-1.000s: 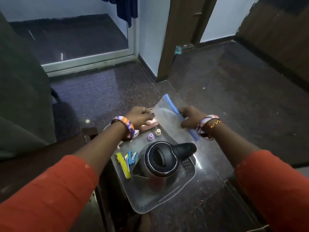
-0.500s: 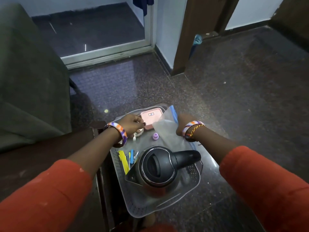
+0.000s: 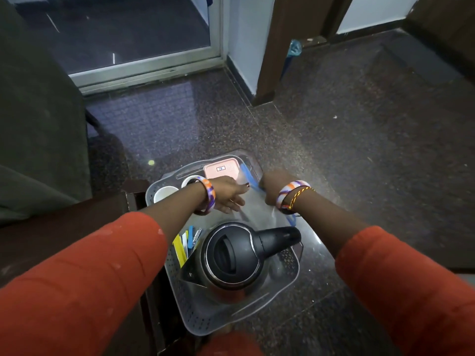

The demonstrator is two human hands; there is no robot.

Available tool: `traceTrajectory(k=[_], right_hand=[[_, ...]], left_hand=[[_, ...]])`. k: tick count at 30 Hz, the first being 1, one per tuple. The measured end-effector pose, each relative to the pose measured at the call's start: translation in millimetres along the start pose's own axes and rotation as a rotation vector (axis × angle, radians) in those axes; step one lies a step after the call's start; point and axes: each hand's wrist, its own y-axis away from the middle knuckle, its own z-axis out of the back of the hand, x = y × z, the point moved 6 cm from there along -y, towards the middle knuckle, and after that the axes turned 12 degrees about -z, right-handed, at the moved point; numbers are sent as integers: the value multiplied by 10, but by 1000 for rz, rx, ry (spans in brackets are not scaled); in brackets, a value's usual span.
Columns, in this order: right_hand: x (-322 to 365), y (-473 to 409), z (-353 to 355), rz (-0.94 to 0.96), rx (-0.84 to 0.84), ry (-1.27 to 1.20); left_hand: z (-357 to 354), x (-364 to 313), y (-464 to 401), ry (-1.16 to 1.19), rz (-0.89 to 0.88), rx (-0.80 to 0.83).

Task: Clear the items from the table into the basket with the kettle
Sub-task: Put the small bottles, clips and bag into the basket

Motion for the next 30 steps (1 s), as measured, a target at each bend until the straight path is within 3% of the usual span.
traceTrajectory(k=[5,11,18,24,30], right_hand=[[-123,-83,-203,46,67,94],[-182,-66,-209,74,-39,116],[-445,-80,-383,-24,278,60],[-294,-52,-477,59,167,114],[-304,-76,-500,98,255,27]], left_hand=[[-157,2,-194,14,141,129],[-224,88,-387,74,182,65],[-179,83,-471,141,178,48],[-108,90,-496,98,193,25],[-197,122,-496,62,209,72]])
